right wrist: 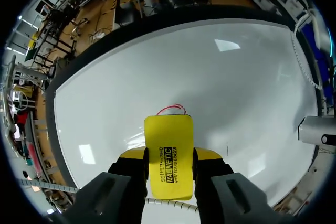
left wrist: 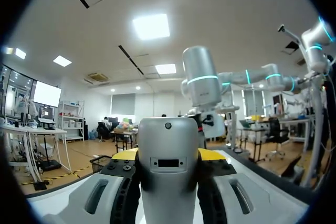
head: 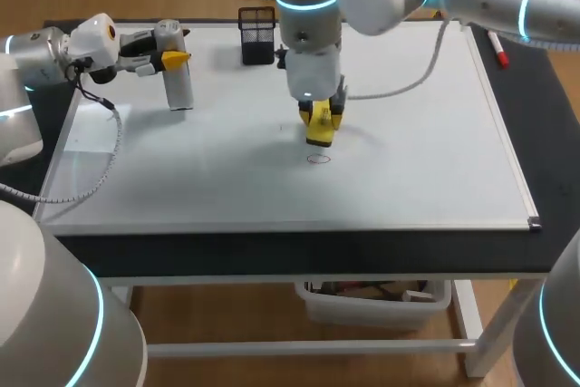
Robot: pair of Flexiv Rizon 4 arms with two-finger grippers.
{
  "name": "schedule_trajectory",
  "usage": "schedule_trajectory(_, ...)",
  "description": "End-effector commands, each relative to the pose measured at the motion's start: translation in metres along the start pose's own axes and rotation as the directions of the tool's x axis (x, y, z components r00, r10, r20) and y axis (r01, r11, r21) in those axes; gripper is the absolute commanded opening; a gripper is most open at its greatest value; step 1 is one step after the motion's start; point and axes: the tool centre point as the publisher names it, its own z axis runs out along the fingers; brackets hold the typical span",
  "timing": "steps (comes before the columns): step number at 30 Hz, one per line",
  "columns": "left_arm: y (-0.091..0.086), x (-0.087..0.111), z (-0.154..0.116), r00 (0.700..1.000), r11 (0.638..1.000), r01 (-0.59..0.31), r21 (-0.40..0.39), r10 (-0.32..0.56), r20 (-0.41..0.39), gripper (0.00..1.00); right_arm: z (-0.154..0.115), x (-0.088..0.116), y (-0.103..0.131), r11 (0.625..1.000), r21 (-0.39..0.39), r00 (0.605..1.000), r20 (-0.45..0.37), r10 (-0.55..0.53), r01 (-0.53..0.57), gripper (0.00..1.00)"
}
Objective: Pick up the inspection probe, press it on each red-marked spot on the whiteboard one by one, put down the probe, pick up the eraser, and wipe off all the red marks.
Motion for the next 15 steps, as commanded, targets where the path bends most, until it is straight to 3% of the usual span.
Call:
schedule_trajectory(1, -0.001, 0.000, 0.000, 1.000, 1.000, 0.000, -0.001, 0.000, 0.001, 0.00, 0.001, -0.011, 0.006, 1.000, 0.004, 1.000, -0.019, 0.000, 0.000, 0.00)
schedule_trajectory(15, -0.001, 0.000, 0.000, 1.000, 1.000, 0.000, -0.001, 0.000, 0.001, 0.00, 0.009, -0.022, 0.041, 1.000, -0.002, 1.000, 0.008, -0.028, 0.028, 0.00)
